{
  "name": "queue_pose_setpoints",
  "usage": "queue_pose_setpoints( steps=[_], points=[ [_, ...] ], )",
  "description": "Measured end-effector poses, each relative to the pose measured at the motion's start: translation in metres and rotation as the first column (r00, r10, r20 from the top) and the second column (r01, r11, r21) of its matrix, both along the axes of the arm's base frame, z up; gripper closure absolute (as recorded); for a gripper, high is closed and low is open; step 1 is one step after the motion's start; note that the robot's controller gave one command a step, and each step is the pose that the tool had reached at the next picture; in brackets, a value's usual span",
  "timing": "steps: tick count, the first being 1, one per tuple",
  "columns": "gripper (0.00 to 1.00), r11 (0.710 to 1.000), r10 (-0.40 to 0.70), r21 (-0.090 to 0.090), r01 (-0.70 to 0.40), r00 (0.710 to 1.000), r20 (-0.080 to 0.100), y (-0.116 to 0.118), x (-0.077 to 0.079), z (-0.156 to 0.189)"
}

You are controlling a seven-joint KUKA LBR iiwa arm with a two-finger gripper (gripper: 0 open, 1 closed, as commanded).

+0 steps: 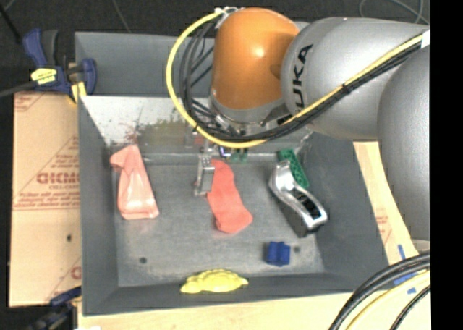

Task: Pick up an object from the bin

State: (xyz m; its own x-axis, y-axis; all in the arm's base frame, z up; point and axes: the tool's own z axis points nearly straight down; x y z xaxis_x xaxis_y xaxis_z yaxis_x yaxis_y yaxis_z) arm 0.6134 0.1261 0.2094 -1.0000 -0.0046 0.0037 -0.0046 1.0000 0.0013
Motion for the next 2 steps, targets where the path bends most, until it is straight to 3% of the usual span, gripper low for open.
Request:
queue_pose_setpoints(
  steps=[1,2],
  points=[
    [0.0,1.0,-0.002,0.001,0.002,1.0,0.007,-0.001,0.001,0.005],
    [0.0,0.995,0.097,-0.001,-0.097,0.995,0.011,-0.018,0.002,-0.026]
  ],
)
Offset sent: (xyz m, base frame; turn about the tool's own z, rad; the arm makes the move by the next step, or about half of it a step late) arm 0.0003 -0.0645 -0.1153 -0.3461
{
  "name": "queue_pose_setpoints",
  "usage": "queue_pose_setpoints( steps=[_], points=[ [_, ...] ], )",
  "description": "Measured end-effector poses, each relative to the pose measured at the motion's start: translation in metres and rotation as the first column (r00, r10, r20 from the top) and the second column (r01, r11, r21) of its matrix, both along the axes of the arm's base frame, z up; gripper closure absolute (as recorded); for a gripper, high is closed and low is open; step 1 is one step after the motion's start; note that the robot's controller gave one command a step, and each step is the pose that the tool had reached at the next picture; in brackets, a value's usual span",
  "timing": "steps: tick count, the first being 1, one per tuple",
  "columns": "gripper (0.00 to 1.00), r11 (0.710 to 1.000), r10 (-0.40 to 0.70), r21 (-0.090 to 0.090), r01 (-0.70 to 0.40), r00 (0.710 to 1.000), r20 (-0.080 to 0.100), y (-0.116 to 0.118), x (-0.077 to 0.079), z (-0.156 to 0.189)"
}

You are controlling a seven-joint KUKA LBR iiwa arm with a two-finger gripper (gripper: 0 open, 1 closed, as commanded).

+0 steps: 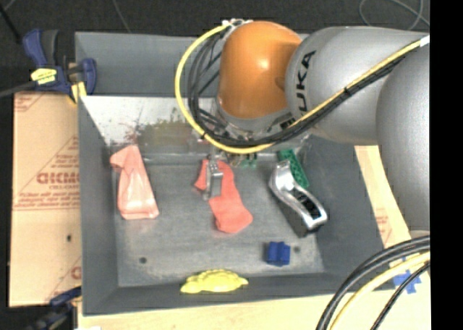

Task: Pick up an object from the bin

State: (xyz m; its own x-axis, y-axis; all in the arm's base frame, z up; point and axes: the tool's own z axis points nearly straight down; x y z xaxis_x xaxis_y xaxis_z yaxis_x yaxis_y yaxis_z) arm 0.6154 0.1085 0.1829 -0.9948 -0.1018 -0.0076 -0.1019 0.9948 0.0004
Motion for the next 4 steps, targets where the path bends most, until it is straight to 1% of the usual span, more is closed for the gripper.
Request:
queue_pose_setpoints(
  steps=[1,2,3,4],
  points=[
    [0.0,0.998,0.064,0.0,-0.064,0.998,0.002,-0.05,-0.014,-0.056],
    [0.0,0.993,0.121,-0.006,-0.121,0.993,0.008,-0.055,0.003,-0.106],
    [1.0,0.991,0.133,-0.001,-0.133,0.991,0.006,-0.096,0.003,-0.111],
    [1.0,0.991,0.133,-0.001,-0.133,0.991,0.006,-0.096,0.003,-0.111]
  ],
)
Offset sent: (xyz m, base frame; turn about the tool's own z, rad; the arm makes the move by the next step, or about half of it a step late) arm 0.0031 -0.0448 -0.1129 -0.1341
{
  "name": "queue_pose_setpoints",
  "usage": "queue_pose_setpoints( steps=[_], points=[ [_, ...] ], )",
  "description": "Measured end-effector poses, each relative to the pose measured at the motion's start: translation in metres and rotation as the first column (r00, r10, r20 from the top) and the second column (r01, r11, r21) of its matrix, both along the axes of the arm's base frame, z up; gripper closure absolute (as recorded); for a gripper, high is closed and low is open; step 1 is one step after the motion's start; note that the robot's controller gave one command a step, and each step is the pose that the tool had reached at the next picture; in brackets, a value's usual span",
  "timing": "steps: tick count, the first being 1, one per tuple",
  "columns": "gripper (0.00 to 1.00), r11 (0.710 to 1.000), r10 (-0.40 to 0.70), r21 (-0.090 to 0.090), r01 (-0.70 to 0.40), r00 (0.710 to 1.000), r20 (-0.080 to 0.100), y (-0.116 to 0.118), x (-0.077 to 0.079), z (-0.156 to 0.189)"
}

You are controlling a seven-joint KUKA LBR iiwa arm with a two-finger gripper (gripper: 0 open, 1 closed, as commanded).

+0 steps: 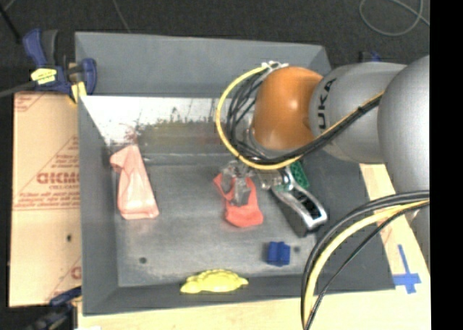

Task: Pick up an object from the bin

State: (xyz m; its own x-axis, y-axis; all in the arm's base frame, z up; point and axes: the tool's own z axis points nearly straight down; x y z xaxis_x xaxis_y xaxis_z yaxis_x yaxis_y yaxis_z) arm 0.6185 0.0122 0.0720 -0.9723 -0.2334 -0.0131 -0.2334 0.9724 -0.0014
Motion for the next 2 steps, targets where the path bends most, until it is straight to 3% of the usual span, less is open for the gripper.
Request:
queue_pose_setpoints(
  steps=[1,2],
  points=[
    [1.0,0.988,0.152,-0.001,-0.152,0.988,0.003,0.0338,-0.027,0.0214],
    [1.0,0.989,0.151,0.0,-0.151,0.989,0.002,0.0339,-0.027,0.0214]
  ],
)
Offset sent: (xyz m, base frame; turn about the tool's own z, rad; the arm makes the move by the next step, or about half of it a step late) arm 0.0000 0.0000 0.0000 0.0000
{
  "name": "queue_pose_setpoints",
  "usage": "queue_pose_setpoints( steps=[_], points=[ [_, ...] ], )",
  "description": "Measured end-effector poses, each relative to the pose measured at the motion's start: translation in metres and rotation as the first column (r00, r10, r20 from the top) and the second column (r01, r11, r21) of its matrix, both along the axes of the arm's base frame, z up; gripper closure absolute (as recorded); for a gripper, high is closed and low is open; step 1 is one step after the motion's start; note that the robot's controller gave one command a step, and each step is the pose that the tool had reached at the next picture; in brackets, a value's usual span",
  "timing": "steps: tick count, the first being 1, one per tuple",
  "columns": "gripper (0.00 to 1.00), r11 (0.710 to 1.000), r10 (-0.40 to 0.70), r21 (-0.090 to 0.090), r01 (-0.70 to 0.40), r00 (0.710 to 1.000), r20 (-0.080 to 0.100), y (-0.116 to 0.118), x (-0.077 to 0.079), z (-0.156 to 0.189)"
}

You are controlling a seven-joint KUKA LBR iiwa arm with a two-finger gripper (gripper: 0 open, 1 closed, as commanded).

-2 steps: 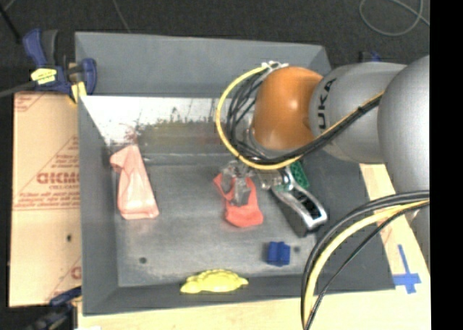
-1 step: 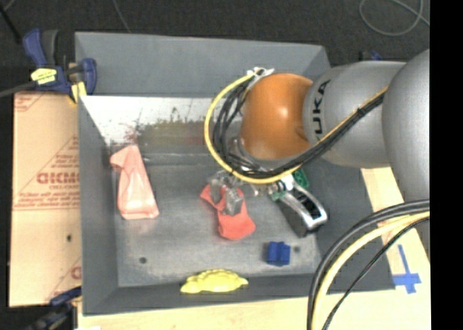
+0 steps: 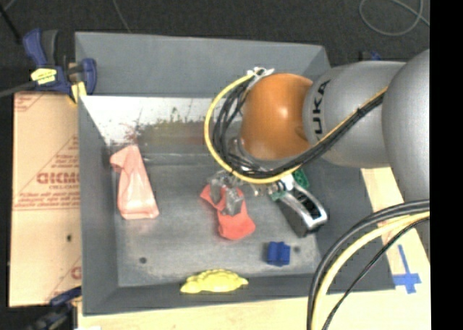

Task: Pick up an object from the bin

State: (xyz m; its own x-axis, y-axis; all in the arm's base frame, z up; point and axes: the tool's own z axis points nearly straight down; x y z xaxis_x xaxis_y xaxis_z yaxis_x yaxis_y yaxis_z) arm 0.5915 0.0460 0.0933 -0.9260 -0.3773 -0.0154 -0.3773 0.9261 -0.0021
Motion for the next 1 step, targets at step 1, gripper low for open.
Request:
queue_pose_setpoints(
  steps=[1],
  points=[
    [1.0,1.0,0.001,0.0,-0.001,1.0,0.001,-0.0001,-0.0001,0.0012]
  ],
)
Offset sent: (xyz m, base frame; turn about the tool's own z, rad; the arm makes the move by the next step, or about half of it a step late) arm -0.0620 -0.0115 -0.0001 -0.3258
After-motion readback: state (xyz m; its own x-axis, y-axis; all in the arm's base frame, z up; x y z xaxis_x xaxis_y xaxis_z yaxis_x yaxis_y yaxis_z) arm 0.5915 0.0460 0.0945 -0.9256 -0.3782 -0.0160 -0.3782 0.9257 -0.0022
